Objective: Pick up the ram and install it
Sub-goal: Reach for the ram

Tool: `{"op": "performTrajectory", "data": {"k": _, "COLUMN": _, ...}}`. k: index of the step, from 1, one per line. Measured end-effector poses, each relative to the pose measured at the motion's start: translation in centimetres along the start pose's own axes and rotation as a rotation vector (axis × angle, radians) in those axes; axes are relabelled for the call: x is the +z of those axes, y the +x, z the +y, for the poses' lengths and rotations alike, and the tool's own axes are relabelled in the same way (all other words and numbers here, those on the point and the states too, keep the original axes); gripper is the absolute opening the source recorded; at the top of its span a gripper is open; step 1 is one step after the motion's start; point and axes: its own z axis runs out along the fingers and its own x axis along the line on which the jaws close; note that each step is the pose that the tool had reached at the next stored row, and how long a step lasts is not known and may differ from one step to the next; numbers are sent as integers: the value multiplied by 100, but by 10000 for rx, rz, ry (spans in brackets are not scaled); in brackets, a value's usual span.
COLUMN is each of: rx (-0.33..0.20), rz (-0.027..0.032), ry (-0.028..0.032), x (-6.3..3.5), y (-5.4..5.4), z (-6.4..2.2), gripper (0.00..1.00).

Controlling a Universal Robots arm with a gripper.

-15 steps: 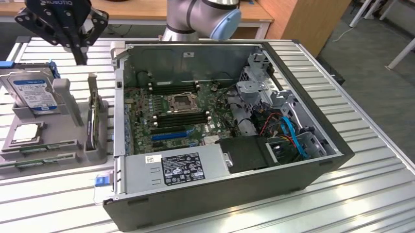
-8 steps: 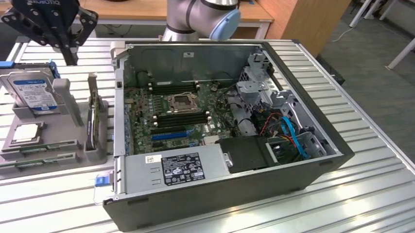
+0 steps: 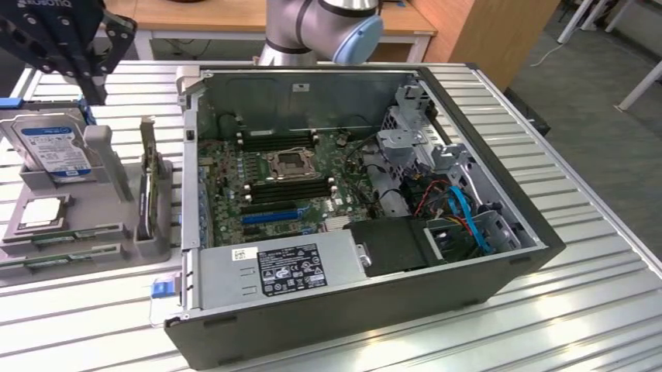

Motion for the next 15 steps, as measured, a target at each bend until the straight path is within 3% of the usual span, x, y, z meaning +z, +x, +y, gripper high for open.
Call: {"op": "performTrajectory", "data": {"k": 15, "rx": 0, "rz": 0, "ry": 0, "x": 1, "y": 348, "z": -26, "gripper": 10}}
